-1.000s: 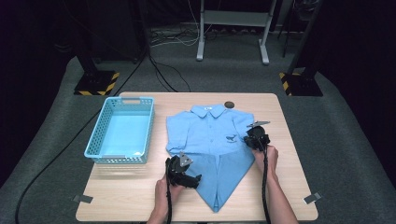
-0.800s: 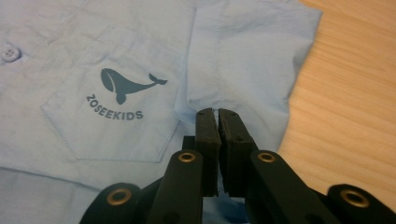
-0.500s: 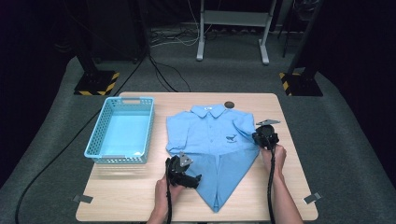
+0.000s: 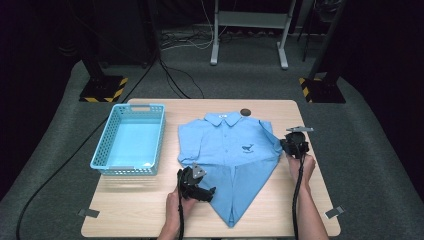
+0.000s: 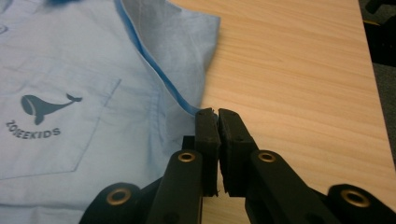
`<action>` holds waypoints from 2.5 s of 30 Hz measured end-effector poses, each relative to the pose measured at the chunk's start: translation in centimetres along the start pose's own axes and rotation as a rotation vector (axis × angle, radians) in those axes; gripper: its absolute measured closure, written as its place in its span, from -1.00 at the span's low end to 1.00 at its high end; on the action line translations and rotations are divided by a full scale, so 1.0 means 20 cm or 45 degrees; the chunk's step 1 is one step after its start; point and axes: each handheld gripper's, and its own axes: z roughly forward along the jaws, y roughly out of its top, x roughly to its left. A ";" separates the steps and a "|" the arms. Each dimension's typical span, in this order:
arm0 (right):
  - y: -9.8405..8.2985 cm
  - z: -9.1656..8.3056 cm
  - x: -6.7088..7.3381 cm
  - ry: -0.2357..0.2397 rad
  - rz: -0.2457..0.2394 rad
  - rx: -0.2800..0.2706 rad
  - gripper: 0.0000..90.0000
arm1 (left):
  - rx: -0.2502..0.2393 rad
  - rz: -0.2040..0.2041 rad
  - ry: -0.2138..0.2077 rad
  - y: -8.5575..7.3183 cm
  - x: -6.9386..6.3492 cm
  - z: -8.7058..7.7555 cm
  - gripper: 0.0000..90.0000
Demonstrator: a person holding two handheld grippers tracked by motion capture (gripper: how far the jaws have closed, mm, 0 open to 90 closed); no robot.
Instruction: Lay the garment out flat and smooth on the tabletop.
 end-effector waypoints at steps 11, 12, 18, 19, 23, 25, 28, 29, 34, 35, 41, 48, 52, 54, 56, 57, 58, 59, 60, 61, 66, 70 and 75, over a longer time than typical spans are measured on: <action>-0.09 0.01 -0.11 -0.026 0.125 0.048 0.78 | 0.000 0.000 0.000 0.00 0.00 0.00 -1.00; -0.10 0.01 -0.12 -0.030 0.137 0.048 0.75 | 0.000 0.000 0.000 0.00 0.00 0.00 -1.00; -0.11 -0.05 -0.15 -0.011 0.217 -0.005 0.36 | 0.000 0.000 0.000 0.00 0.00 0.00 -1.00; -0.11 -0.06 -0.14 0.002 0.217 -0.014 0.27 | 0.000 0.000 0.000 0.00 0.00 0.00 -1.00; -0.10 -0.07 -0.05 0.040 0.178 0.017 0.08 | 0.000 0.000 0.000 0.00 0.00 0.00 -1.00; -0.11 -0.06 -0.01 0.061 0.168 0.034 0.06 | -0.002 -0.003 0.000 0.00 0.00 0.00 -1.00; -0.12 -0.04 0.03 0.067 0.154 0.057 0.01 | 0.000 -0.002 0.000 0.00 0.00 0.00 -1.00; -0.13 -0.03 0.04 0.070 0.152 0.068 -0.01 | 0.000 -0.002 0.000 0.00 0.00 0.00 -1.00; -0.16 0.01 0.07 0.082 0.144 0.083 0.18 | -0.002 0.000 0.000 0.00 0.00 0.00 -1.00; -0.17 0.01 0.08 0.080 0.134 0.085 0.27 | -0.002 0.001 0.000 0.00 0.00 0.00 -1.00; -0.21 0.01 0.08 0.054 0.107 0.018 0.76 | -0.002 0.005 -0.002 0.00 -0.01 0.00 -1.00; -0.23 0.00 0.07 0.024 0.090 -0.014 0.87 | -0.002 0.007 -0.009 0.01 -0.03 0.01 -1.00; -0.24 -0.01 0.04 0.013 0.094 -0.008 0.88 | -0.002 -0.021 0.018 0.02 -0.08 0.02 -1.00; -0.24 -0.02 0.02 0.002 0.095 -0.004 0.88 | -0.001 -0.014 0.012 0.03 -0.10 0.03 -1.00; -0.25 -0.03 0.00 -0.006 0.094 -0.001 0.88 | -0.001 -0.009 0.008 0.04 -0.12 0.04 -1.00; -0.25 -0.03 -0.01 -0.009 0.097 -0.001 0.88 | -0.001 -0.007 0.005 0.04 -0.12 0.04 -1.00; -0.26 -0.04 -0.03 -0.015 0.098 0.002 0.88 | -0.002 0.000 0.000 0.05 -0.14 0.05 -1.00; -0.26 -0.04 -0.04 -0.020 0.097 -0.001 0.88 | -0.001 0.003 -0.004 0.05 -0.15 0.05 -1.00; -0.26 -0.04 -0.04 -0.020 0.097 -0.001 0.88 | -0.001 0.003 -0.004 0.05 -0.15 0.05 -1.00; -0.27 -0.04 -0.05 -0.021 0.106 0.000 0.88 | -0.001 0.006 -0.007 0.06 -0.16 0.06 -1.00; -0.29 -0.07 -0.10 -0.041 0.129 -0.006 0.88 | 0.001 0.023 -0.022 0.09 -0.20 0.08 -1.00; -0.29 -0.08 -0.13 -0.066 0.122 -0.003 0.88 | 0.000 0.030 -0.029 0.11 -0.24 0.10 -1.00; -0.30 -0.10 -0.16 -0.093 0.134 -0.004 0.57 | -0.003 0.035 -0.037 0.11 -0.26 0.11 -1.00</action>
